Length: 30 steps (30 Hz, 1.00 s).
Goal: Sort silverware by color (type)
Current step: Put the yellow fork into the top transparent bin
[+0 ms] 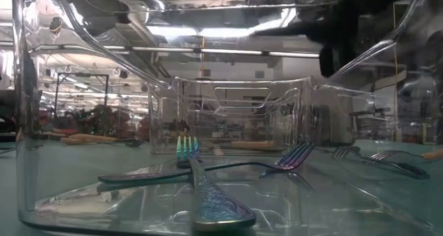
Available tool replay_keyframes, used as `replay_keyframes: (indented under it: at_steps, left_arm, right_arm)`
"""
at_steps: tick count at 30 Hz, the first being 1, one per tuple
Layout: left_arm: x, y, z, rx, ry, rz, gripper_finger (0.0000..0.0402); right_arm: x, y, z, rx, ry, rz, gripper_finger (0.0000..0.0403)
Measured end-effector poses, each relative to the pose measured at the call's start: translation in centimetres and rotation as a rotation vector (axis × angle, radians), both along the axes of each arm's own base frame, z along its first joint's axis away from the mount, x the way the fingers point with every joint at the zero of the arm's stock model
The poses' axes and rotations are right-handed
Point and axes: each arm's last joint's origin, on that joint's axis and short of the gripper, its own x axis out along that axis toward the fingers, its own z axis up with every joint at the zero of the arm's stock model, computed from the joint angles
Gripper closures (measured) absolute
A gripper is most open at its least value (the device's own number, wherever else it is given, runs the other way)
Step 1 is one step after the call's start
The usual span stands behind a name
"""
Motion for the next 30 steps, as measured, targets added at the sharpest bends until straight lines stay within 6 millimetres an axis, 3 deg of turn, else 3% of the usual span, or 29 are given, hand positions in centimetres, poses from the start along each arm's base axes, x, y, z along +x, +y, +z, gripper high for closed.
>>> replay_keyframes:
  at_steps: [7, 15, 23, 30]
  left_arm:
    - [-0.2, -0.1, -0.3, -0.037, 0.041, -0.031, 0.0299]
    - [-1.5, -0.3, -1.9, -0.221, 0.296, -0.089, 0.0280]
    - [-2.9, -1.5, -3.1, -0.377, 0.539, -0.060, 0.0290]
    - [-2.3, -2.8, -4.5, -0.401, 0.672, -0.045, 0.0290]
  right_arm:
    - [-0.8, -0.5, 3.2, -0.118, -0.093, 0.059, 0.0315]
    - [-2.0, -1.3, 6.1, -0.271, -0.159, 0.109, 0.0315]
    - [-2.5, -1.6, 6.3, -0.324, -0.124, 0.125, 0.0315]
    - [-2.5, -1.9, 5.7, -0.354, -0.066, 0.131, 0.0315]
